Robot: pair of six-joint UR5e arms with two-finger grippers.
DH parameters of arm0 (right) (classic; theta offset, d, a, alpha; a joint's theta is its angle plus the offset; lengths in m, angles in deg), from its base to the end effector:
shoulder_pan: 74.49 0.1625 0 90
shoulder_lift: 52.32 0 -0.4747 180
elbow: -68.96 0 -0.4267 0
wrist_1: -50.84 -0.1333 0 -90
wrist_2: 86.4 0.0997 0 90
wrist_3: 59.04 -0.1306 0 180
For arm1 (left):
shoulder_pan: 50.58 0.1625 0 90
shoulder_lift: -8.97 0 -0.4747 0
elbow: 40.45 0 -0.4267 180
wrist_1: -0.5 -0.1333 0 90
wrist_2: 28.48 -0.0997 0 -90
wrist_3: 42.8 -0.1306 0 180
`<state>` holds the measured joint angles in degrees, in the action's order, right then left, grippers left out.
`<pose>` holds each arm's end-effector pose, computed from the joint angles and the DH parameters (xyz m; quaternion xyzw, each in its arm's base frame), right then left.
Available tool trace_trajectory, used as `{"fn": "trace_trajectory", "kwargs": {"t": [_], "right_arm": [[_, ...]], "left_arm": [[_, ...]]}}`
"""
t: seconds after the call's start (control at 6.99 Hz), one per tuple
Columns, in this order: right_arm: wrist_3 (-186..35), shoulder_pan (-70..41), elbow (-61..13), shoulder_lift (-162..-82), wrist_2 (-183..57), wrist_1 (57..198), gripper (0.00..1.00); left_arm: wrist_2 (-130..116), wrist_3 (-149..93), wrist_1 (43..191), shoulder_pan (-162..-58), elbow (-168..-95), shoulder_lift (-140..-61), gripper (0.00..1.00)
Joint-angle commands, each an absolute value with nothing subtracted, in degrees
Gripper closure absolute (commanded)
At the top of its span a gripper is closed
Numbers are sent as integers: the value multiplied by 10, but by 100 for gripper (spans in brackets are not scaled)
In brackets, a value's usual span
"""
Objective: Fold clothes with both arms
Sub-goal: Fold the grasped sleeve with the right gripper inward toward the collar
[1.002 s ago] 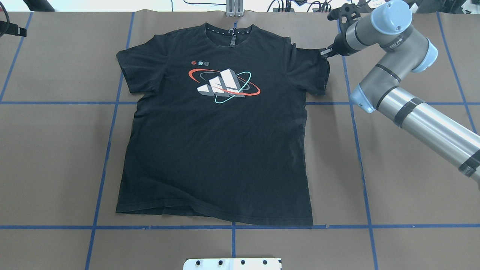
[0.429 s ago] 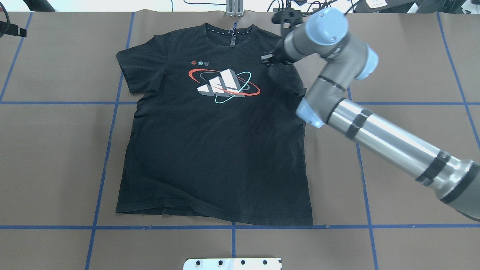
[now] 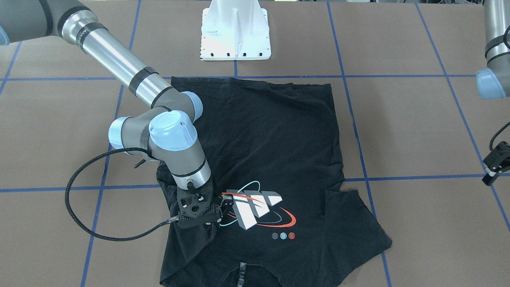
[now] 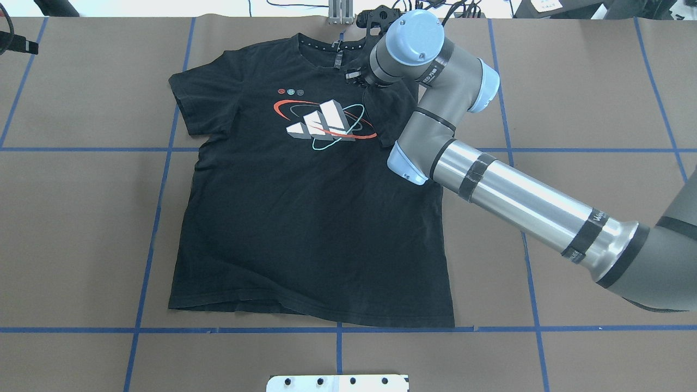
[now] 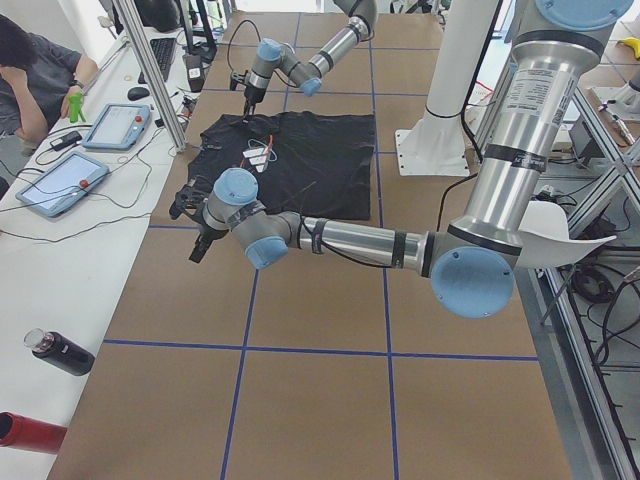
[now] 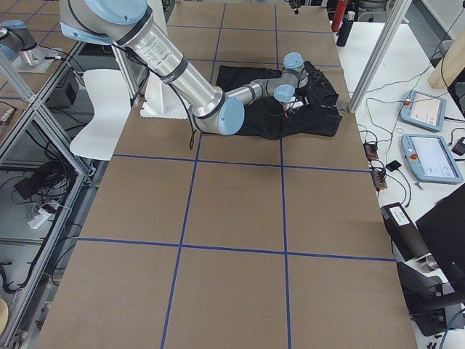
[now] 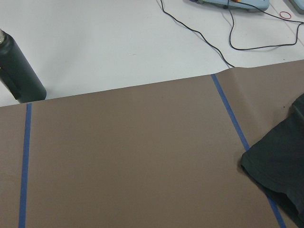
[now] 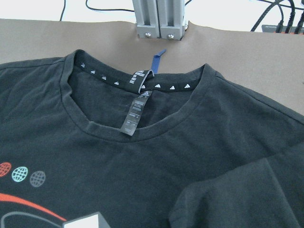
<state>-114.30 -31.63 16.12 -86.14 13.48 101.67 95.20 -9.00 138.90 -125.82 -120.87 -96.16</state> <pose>-0.6280 -0.7341 0.2707 0.2449 -0.4247 0.0199 0.8713 0.1182 -0.6877 0.5628 0.2896 0.4139 -0.0115 0.8630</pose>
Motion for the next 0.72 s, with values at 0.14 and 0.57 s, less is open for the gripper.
{"fn": "trace_trajectory", "kwargs": {"t": [0.14, 0.57], "right_arm": [[-1146, -316, 164, -860, 125, 1016, 0], [-1255, -315, 88, -861, 179, 1020, 0]], "left_arm": [[952, -86, 1389, -1258, -1197, -968, 0], [898, 25, 1493, -1199, -1080, -1042, 0]]}}
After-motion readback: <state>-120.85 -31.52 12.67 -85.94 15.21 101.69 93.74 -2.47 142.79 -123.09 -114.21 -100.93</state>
